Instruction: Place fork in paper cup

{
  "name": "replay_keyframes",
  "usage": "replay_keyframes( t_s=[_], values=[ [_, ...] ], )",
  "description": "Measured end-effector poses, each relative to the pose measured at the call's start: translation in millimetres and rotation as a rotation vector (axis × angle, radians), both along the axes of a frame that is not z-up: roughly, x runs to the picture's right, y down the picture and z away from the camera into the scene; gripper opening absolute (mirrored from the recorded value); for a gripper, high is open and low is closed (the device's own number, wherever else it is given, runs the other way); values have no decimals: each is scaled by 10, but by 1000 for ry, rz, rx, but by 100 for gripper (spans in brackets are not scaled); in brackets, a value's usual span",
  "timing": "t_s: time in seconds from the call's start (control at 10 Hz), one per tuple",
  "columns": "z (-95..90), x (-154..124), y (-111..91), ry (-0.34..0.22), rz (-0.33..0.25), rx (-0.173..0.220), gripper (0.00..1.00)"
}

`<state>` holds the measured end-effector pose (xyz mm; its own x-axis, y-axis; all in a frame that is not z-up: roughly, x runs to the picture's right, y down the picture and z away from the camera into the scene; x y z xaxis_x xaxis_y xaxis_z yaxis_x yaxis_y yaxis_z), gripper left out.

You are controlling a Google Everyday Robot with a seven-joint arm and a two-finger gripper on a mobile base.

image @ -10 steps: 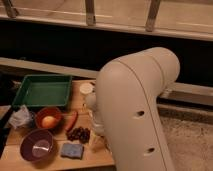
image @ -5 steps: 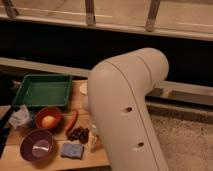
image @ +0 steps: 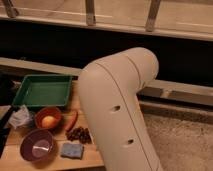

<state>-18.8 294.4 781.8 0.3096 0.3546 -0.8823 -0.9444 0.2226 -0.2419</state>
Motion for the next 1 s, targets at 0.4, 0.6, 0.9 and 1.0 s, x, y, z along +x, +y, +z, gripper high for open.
replay_keyframes(
  t_s=[0.4, 0.6, 0.9, 1.0],
  values=[
    [-6, 0, -41, -5, -2, 3, 3],
    [3, 42, -6, -5, 23, -4, 3],
    [6, 53, -16, -9, 22, -1, 3],
    [3, 60, -22, -9, 26, 3, 3]
  ],
)
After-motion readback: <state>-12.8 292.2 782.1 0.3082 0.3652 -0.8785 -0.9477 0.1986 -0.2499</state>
